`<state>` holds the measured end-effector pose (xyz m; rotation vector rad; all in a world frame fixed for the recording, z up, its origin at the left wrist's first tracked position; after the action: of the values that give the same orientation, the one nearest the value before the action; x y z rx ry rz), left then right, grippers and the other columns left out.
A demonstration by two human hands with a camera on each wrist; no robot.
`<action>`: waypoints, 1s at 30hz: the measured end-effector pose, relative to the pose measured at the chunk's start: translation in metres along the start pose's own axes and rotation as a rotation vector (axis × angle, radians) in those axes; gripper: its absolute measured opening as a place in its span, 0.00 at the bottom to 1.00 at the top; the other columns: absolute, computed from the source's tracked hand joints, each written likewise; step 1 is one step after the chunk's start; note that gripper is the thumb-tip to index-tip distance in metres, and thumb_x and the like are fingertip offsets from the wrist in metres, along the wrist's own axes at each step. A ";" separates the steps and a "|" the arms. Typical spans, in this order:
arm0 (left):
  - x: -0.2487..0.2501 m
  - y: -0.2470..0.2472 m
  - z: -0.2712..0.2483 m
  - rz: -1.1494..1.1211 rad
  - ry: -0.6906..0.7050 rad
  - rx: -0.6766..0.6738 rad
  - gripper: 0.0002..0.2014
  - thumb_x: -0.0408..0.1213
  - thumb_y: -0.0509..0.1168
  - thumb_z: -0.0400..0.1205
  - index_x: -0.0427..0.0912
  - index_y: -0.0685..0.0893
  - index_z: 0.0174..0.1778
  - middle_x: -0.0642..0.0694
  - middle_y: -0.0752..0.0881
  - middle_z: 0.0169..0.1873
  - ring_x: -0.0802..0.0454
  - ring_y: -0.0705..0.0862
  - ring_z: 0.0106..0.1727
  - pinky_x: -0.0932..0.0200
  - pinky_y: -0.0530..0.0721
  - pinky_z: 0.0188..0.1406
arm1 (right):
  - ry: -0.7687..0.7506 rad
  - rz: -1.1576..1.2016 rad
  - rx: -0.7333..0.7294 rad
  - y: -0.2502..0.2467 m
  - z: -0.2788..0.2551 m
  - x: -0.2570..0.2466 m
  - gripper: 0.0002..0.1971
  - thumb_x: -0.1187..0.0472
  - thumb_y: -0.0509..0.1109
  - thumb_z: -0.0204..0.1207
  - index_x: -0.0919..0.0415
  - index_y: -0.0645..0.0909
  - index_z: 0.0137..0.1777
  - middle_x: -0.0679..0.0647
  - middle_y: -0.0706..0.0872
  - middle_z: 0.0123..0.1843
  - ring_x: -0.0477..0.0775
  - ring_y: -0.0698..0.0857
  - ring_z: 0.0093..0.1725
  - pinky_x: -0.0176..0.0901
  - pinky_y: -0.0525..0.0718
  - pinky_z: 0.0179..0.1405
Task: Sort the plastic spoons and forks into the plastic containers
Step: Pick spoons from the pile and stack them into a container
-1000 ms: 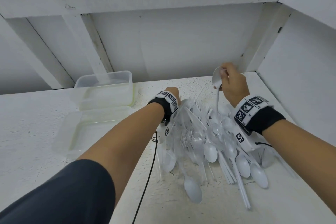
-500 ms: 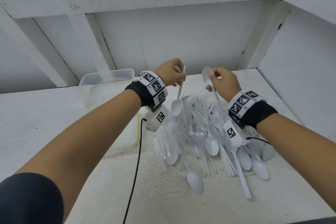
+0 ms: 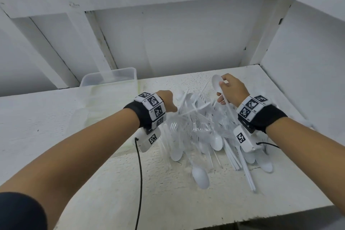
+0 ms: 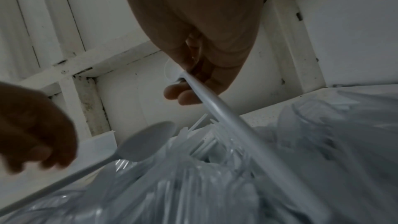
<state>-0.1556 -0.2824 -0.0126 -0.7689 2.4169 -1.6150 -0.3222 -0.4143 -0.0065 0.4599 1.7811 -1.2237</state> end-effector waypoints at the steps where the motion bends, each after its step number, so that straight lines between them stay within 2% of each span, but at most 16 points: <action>1: 0.011 -0.001 0.002 0.040 0.053 0.026 0.12 0.43 0.63 0.82 0.38 0.80 0.37 0.44 0.84 0.41 0.49 0.79 0.42 0.64 0.74 0.33 | 0.004 -0.004 0.004 -0.002 -0.001 0.002 0.09 0.62 0.52 0.84 0.55 0.72 0.58 0.60 0.83 0.40 0.50 0.84 0.28 0.37 0.84 0.25; 3: 0.037 0.002 0.011 0.033 0.158 0.077 0.15 0.43 0.61 0.83 0.36 0.82 0.56 0.42 0.85 0.55 0.48 0.80 0.50 0.59 0.76 0.46 | 0.012 0.001 0.016 -0.005 -0.003 0.007 0.09 0.62 0.53 0.84 0.56 0.73 0.59 0.59 0.83 0.39 0.50 0.83 0.28 0.39 0.85 0.28; 5: 0.062 0.008 0.018 0.007 0.205 0.099 0.19 0.44 0.58 0.84 0.35 0.78 0.65 0.40 0.82 0.61 0.44 0.81 0.58 0.54 0.77 0.52 | 0.023 0.007 0.024 -0.010 -0.004 0.012 0.09 0.62 0.53 0.84 0.56 0.73 0.57 0.57 0.83 0.36 0.49 0.83 0.29 0.39 0.84 0.28; 9: 0.085 0.029 0.037 -0.013 0.176 0.069 0.18 0.42 0.53 0.87 0.30 0.79 0.59 0.35 0.83 0.58 0.40 0.82 0.55 0.55 0.76 0.48 | 0.026 -0.011 0.024 -0.017 -0.005 0.021 0.07 0.62 0.53 0.84 0.57 0.73 0.54 0.58 0.83 0.35 0.51 0.83 0.31 0.38 0.80 0.26; 14: 0.075 0.034 0.048 -0.018 0.146 0.068 0.18 0.43 0.58 0.85 0.31 0.78 0.61 0.36 0.82 0.58 0.39 0.81 0.59 0.54 0.76 0.51 | 0.026 -0.031 0.017 -0.019 -0.007 0.027 0.07 0.63 0.54 0.82 0.58 0.75 0.52 0.57 0.82 0.34 0.51 0.82 0.32 0.39 0.79 0.27; 16: 0.068 0.027 0.045 -0.092 0.132 0.079 0.16 0.44 0.57 0.85 0.33 0.80 0.56 0.40 0.82 0.50 0.43 0.81 0.51 0.56 0.75 0.46 | 0.011 -0.088 0.010 -0.018 -0.003 0.023 0.08 0.64 0.55 0.82 0.60 0.76 0.54 0.54 0.82 0.35 0.52 0.83 0.36 0.41 0.78 0.29; 18: 0.058 0.015 0.042 -0.253 0.125 0.127 0.12 0.44 0.57 0.85 0.39 0.79 0.44 0.45 0.78 0.38 0.48 0.78 0.40 0.60 0.72 0.35 | -0.026 -0.221 -0.018 -0.016 0.004 0.013 0.09 0.63 0.58 0.81 0.65 0.78 0.55 0.57 0.84 0.41 0.57 0.83 0.44 0.44 0.78 0.39; 19: 0.050 0.007 0.040 -0.351 0.125 0.160 0.12 0.45 0.58 0.84 0.40 0.78 0.45 0.44 0.79 0.38 0.47 0.78 0.40 0.61 0.71 0.34 | -0.050 -0.289 -0.037 -0.013 0.009 0.006 0.10 0.63 0.58 0.81 0.67 0.79 0.52 0.59 0.84 0.43 0.59 0.82 0.45 0.46 0.78 0.41; 21: 0.032 -0.008 0.033 -0.568 0.109 0.225 0.16 0.48 0.61 0.83 0.38 0.73 0.57 0.42 0.82 0.47 0.44 0.83 0.46 0.56 0.80 0.42 | -0.109 -0.409 -0.083 -0.004 0.019 -0.011 0.10 0.64 0.58 0.80 0.65 0.76 0.40 0.58 0.80 0.38 0.59 0.78 0.42 0.42 0.72 0.34; 22: 0.024 -0.014 0.027 -0.689 0.101 0.245 0.18 0.48 0.62 0.83 0.40 0.68 0.59 0.40 0.83 0.50 0.43 0.84 0.46 0.51 0.83 0.45 | -0.147 -0.470 -0.105 0.004 0.024 -0.021 0.11 0.64 0.57 0.80 0.62 0.74 0.36 0.57 0.79 0.36 0.59 0.77 0.42 0.41 0.69 0.30; 23: 0.016 -0.020 0.021 -0.810 0.102 0.262 0.18 0.48 0.62 0.82 0.42 0.64 0.58 0.39 0.82 0.50 0.42 0.86 0.44 0.47 0.85 0.46 | -0.184 -0.524 -0.132 0.013 0.030 -0.028 0.12 0.63 0.56 0.81 0.62 0.73 0.36 0.57 0.80 0.37 0.60 0.77 0.43 0.42 0.67 0.31; 25: 0.003 -0.029 0.008 -0.975 0.107 0.290 0.19 0.47 0.62 0.83 0.45 0.59 0.57 0.39 0.82 0.45 0.45 0.86 0.32 0.48 0.86 0.38 | -0.233 -0.641 -0.213 0.034 0.041 -0.037 0.12 0.62 0.53 0.83 0.63 0.78 0.48 0.61 0.83 0.50 0.61 0.80 0.52 0.42 0.70 0.40; 26: -0.004 -0.031 0.003 -1.001 0.099 0.314 0.19 0.47 0.62 0.83 0.45 0.58 0.58 0.40 0.81 0.41 0.46 0.83 0.27 0.51 0.86 0.32 | -0.241 -0.695 -0.272 0.047 0.046 -0.038 0.13 0.62 0.52 0.84 0.64 0.78 0.54 0.62 0.83 0.56 0.62 0.80 0.57 0.43 0.72 0.45; 28: -0.018 -0.034 -0.004 -0.945 0.060 0.383 0.21 0.48 0.62 0.83 0.43 0.60 0.62 0.43 0.78 0.36 0.49 0.77 0.24 0.57 0.79 0.24 | -0.234 -0.809 -0.396 0.068 0.052 -0.033 0.14 0.62 0.50 0.84 0.65 0.76 0.58 0.67 0.78 0.64 0.65 0.77 0.65 0.48 0.73 0.54; 29: -0.025 -0.033 -0.005 -0.894 0.031 0.407 0.21 0.49 0.61 0.83 0.43 0.61 0.64 0.45 0.76 0.37 0.51 0.74 0.25 0.60 0.76 0.22 | -0.234 -0.861 -0.440 0.077 0.055 -0.029 0.13 0.62 0.50 0.84 0.64 0.75 0.58 0.68 0.77 0.64 0.66 0.77 0.64 0.49 0.73 0.57; 30: -0.031 -0.030 -0.005 -0.866 0.001 0.415 0.22 0.49 0.60 0.83 0.42 0.62 0.66 0.46 0.75 0.38 0.53 0.73 0.27 0.62 0.73 0.23 | -0.234 -0.910 -0.474 0.082 0.056 -0.027 0.11 0.62 0.50 0.84 0.63 0.73 0.55 0.68 0.78 0.58 0.65 0.78 0.60 0.50 0.73 0.57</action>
<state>-0.1210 -0.2721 0.0114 -1.8531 1.6888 -2.2491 -0.2240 -0.4224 -0.0349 -0.8216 2.0347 -1.2787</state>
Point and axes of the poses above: each hand's wrist, its own z-axis towards the middle knuckle, its own y-axis out of the palm, x = y × z, the point moved 7 cm from there along z, towards the middle knuckle
